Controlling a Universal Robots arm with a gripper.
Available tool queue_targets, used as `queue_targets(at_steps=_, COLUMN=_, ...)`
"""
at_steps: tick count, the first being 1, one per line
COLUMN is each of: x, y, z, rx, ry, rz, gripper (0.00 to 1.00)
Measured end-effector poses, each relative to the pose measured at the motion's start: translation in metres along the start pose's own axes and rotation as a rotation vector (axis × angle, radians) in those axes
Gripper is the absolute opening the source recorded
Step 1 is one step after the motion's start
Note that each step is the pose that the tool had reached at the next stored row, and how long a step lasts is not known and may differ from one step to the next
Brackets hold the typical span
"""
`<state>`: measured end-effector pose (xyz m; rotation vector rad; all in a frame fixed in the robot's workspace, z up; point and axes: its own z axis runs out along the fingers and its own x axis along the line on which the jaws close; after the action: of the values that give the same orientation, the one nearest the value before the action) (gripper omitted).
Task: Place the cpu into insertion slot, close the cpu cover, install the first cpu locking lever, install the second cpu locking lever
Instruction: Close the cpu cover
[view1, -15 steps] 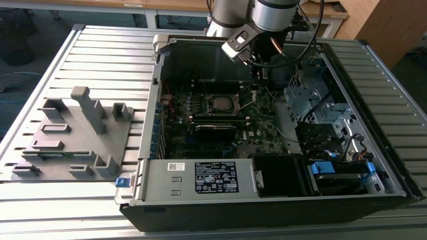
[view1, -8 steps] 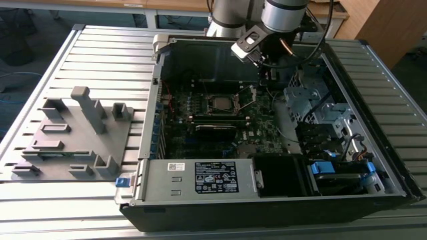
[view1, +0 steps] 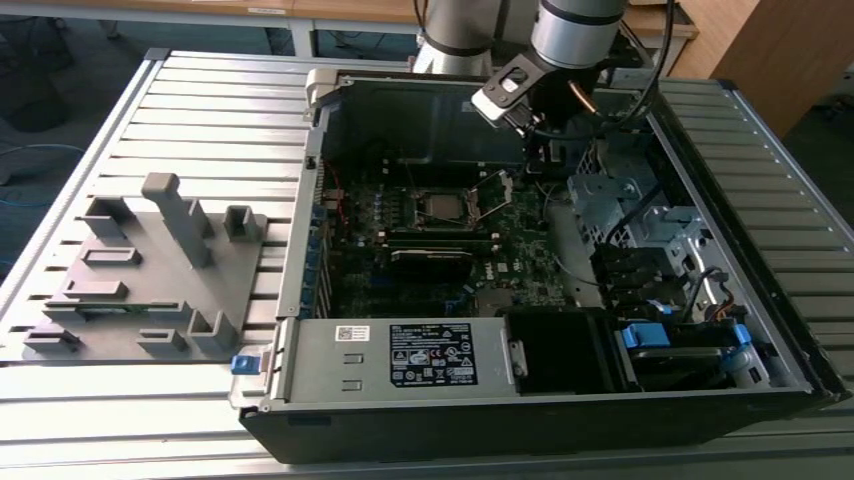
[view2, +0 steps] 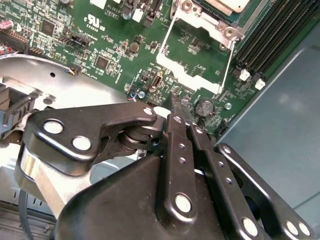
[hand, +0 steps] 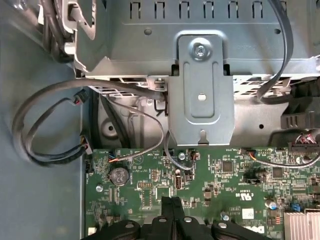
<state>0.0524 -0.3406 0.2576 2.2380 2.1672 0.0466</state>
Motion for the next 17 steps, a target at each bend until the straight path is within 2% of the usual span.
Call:
queue_targets(at_steps=7, x=0.0, y=-0.0003, z=0.01, rx=0.0, ry=0.0, rz=0.0, gripper=0.1)
queue_targets(at_steps=12, x=0.0, y=-0.0008, z=0.0111, rx=0.0, ry=-0.0001, rz=0.0, gripper=0.1)
queue_targets(at_steps=17, x=-0.0002, y=-0.0064, z=0.0113, rx=0.0, ry=0.0001, rz=0.0, gripper=0.1)
